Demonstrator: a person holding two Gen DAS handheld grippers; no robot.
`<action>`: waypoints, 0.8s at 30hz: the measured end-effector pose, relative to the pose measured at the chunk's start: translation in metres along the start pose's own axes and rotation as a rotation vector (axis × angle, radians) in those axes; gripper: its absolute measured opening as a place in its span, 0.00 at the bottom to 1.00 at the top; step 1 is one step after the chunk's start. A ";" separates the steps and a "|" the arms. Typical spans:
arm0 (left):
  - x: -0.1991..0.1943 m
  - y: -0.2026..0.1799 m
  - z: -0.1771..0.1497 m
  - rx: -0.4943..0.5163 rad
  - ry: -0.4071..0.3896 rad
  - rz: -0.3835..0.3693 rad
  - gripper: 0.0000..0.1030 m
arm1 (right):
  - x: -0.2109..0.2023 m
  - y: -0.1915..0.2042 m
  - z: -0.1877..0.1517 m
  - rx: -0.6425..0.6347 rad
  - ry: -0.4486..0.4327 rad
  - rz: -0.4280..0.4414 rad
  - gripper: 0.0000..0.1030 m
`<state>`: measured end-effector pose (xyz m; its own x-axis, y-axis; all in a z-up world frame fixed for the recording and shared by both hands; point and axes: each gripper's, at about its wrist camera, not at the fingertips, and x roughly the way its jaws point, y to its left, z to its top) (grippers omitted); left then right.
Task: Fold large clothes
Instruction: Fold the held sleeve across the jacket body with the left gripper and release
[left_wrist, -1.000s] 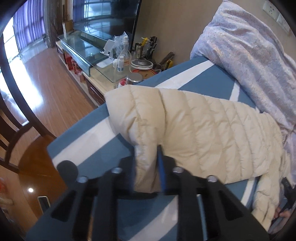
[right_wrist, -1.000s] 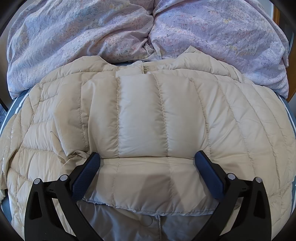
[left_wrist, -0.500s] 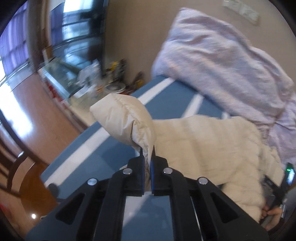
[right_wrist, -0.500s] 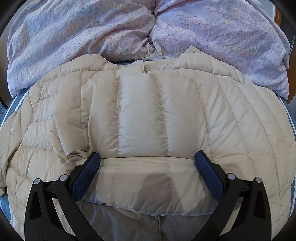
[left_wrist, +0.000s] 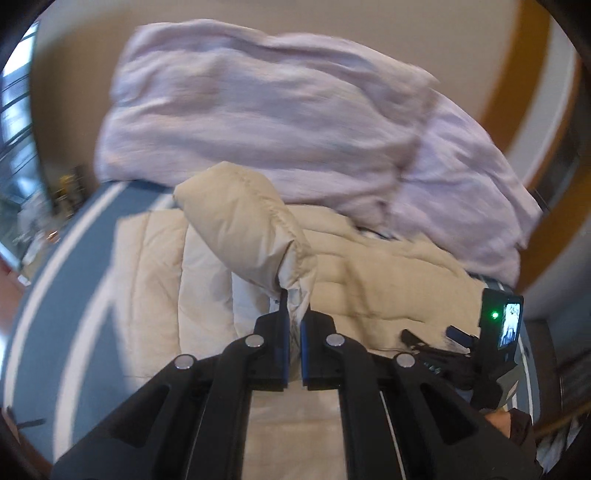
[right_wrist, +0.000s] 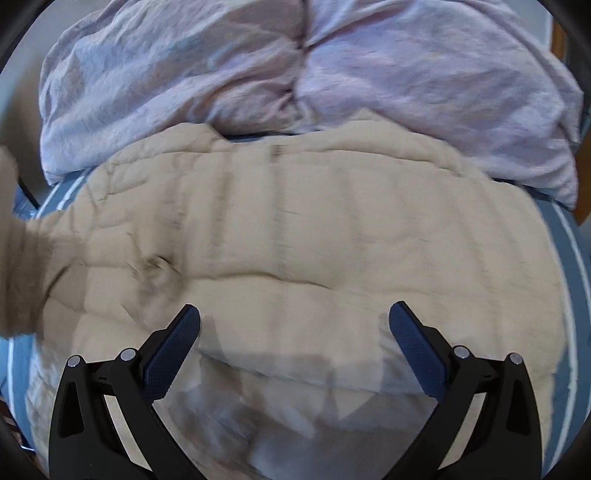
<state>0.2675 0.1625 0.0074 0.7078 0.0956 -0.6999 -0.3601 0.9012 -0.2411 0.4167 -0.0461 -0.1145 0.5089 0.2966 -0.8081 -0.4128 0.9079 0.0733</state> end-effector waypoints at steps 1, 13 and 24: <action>0.008 -0.014 -0.001 0.018 0.011 -0.020 0.04 | -0.003 -0.006 -0.003 0.005 -0.004 -0.012 0.99; 0.083 -0.122 -0.027 0.112 0.154 -0.171 0.05 | -0.031 -0.070 -0.025 0.083 -0.073 -0.086 0.99; 0.072 -0.110 -0.024 0.124 0.116 -0.160 0.51 | -0.049 -0.067 -0.030 0.059 -0.131 -0.041 0.94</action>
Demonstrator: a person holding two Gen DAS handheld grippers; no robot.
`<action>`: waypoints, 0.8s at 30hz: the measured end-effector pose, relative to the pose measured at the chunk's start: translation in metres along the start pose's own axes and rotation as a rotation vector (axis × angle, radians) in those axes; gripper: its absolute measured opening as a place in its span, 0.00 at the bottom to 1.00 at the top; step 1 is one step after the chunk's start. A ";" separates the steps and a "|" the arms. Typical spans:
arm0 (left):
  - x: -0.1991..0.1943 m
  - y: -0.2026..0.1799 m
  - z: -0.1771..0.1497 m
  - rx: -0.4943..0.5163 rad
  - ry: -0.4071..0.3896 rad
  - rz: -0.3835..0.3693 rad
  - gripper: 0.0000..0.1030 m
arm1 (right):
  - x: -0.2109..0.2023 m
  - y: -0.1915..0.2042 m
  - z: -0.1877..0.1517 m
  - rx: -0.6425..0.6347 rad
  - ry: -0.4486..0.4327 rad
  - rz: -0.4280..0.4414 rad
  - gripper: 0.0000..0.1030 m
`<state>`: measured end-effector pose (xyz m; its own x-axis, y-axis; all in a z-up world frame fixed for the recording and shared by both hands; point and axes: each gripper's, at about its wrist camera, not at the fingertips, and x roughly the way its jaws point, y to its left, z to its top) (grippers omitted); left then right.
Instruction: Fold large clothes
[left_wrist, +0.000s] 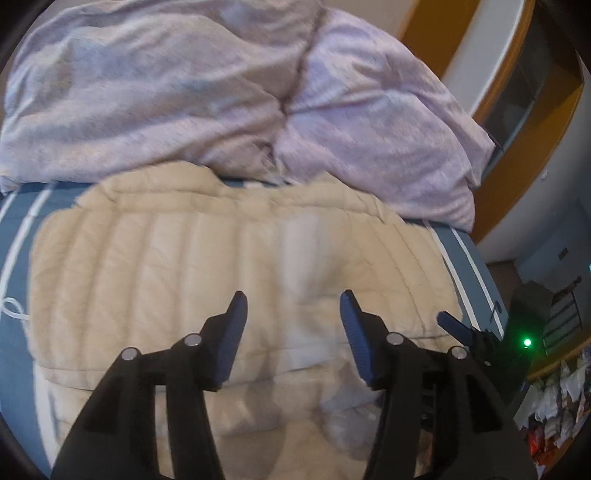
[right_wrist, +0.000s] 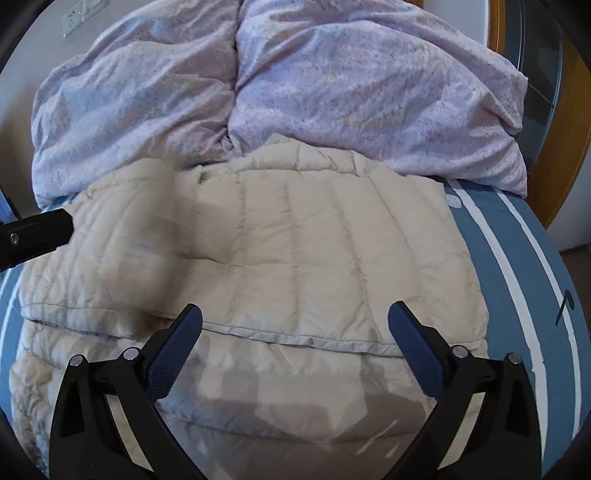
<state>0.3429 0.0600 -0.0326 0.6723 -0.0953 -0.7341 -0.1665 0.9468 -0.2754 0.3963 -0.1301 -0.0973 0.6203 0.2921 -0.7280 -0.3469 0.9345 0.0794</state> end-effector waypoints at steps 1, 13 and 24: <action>-0.003 0.008 0.001 -0.008 -0.005 0.020 0.51 | -0.002 0.002 0.001 0.009 -0.004 0.023 0.90; -0.004 0.084 -0.017 -0.022 0.004 0.268 0.51 | -0.005 0.042 0.017 0.027 -0.058 0.172 0.39; 0.025 0.120 -0.031 -0.048 0.050 0.336 0.51 | 0.052 0.048 0.008 0.023 0.085 0.145 0.25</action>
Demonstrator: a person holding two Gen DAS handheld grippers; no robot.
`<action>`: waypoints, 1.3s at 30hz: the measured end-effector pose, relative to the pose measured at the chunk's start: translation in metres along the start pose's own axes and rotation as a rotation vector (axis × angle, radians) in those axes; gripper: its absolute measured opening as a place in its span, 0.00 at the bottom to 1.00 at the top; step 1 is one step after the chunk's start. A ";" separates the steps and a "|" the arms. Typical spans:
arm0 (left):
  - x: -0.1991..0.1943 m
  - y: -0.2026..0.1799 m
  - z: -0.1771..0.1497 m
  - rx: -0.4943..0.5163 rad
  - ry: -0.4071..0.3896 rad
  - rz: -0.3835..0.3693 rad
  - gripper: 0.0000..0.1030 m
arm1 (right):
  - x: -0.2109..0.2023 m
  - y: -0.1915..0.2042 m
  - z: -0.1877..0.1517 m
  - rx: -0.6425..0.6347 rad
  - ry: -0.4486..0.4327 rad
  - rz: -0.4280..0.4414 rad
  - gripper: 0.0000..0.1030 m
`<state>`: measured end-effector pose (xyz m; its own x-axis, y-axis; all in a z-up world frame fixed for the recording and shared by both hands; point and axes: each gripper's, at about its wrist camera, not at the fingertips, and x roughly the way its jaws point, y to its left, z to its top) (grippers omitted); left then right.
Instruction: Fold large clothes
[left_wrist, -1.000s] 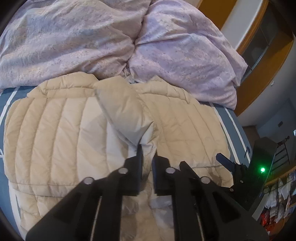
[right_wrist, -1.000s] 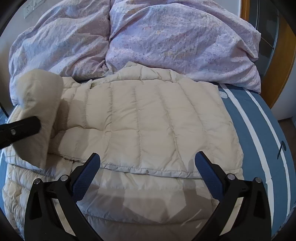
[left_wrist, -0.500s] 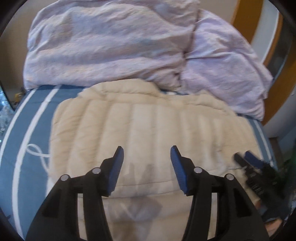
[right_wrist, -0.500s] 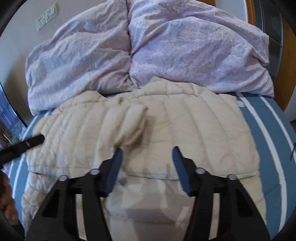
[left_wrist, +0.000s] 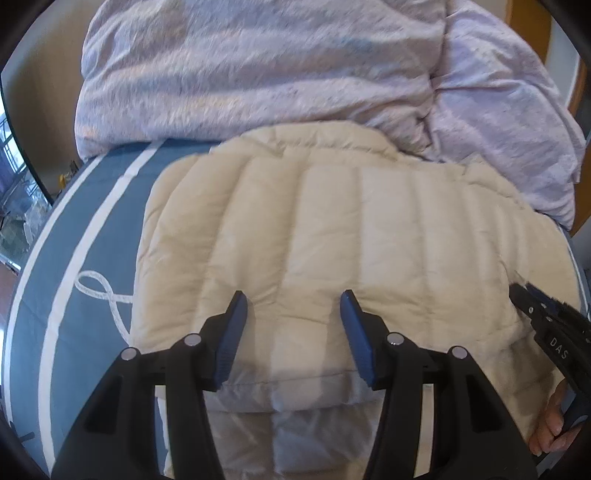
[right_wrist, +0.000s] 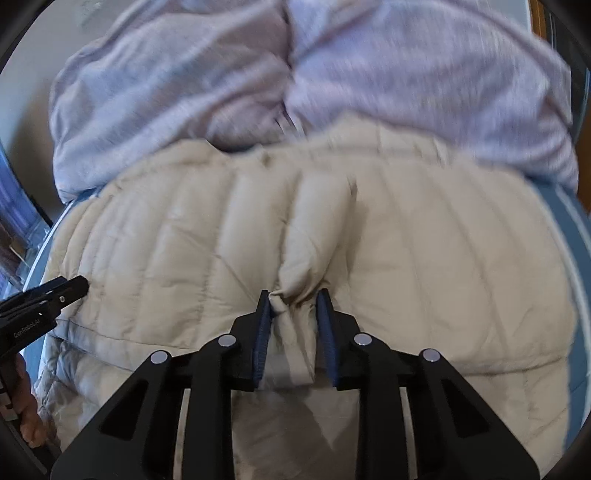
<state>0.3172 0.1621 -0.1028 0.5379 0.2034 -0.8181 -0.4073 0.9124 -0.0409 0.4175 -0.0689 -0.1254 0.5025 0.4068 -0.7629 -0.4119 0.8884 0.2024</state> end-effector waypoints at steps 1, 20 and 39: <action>0.004 0.002 -0.001 -0.005 0.003 -0.002 0.51 | 0.003 -0.005 -0.001 0.022 0.010 0.017 0.25; 0.012 -0.001 -0.010 0.032 -0.033 0.028 0.70 | 0.003 -0.012 -0.002 0.018 0.030 0.059 0.55; -0.100 0.130 -0.140 -0.093 0.028 -0.146 0.78 | -0.138 -0.154 -0.101 0.175 0.084 0.119 0.85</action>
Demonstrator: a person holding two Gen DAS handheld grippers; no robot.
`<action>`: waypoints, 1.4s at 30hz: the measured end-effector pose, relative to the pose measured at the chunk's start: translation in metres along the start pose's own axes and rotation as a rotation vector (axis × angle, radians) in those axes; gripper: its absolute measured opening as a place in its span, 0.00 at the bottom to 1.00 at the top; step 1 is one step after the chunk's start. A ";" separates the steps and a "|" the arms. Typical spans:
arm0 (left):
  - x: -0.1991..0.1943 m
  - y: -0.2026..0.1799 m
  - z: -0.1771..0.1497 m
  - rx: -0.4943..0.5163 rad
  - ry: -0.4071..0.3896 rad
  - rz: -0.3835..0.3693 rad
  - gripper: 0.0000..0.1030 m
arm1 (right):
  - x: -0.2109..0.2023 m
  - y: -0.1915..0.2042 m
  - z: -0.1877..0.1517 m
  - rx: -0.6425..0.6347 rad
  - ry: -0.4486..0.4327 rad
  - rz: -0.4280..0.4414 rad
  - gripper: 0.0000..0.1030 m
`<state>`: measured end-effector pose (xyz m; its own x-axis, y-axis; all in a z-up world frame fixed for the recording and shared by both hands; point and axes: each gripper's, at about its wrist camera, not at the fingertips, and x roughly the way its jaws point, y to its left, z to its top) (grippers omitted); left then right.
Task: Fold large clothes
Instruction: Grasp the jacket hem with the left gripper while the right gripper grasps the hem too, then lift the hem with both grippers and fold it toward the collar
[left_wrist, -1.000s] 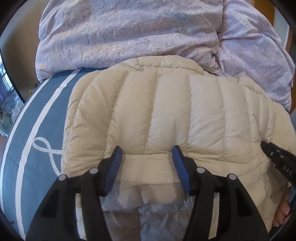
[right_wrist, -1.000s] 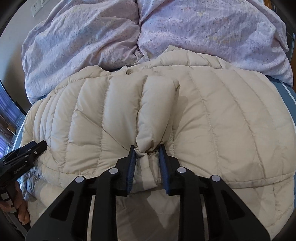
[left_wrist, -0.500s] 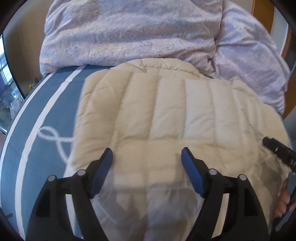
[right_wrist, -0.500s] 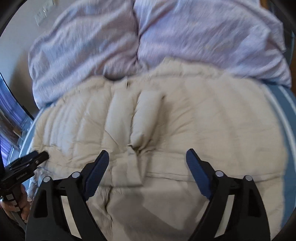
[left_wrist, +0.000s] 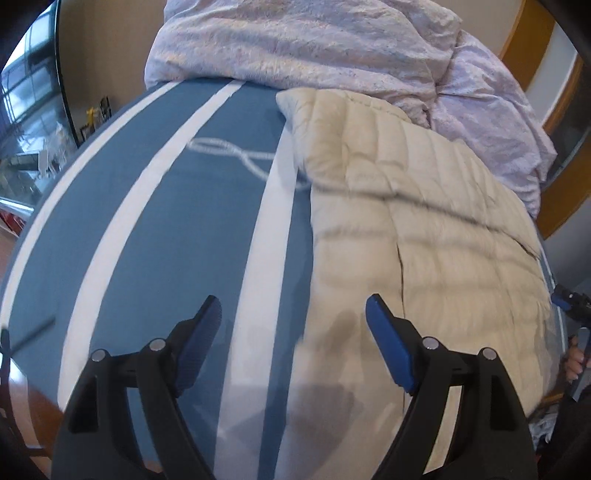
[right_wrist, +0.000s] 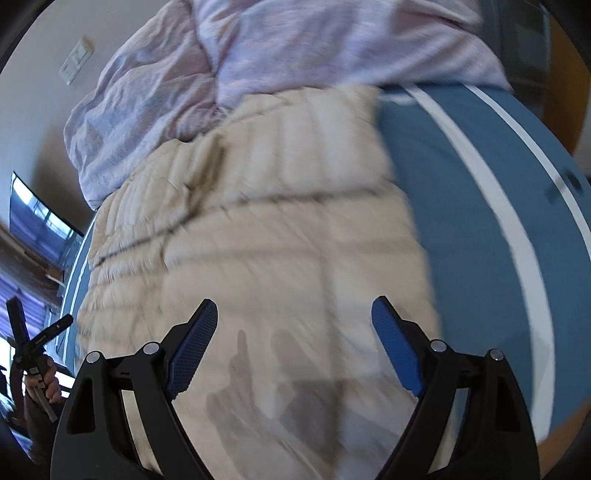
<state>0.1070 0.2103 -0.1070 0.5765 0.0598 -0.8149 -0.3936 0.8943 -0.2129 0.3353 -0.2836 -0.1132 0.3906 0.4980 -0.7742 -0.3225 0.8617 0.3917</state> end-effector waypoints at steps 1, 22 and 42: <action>-0.004 0.002 -0.008 -0.002 0.002 -0.013 0.78 | -0.008 -0.013 -0.011 0.018 0.005 -0.003 0.85; -0.029 -0.004 -0.094 -0.003 0.029 -0.162 0.54 | -0.043 -0.088 -0.101 0.172 0.035 0.233 0.54; -0.031 -0.019 -0.107 0.027 0.024 -0.114 0.13 | -0.034 -0.085 -0.116 0.184 0.026 0.292 0.15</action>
<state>0.0205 0.1443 -0.1356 0.5987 -0.0530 -0.7992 -0.3069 0.9065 -0.2901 0.2495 -0.3847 -0.1778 0.2821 0.7256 -0.6277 -0.2553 0.6874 0.6799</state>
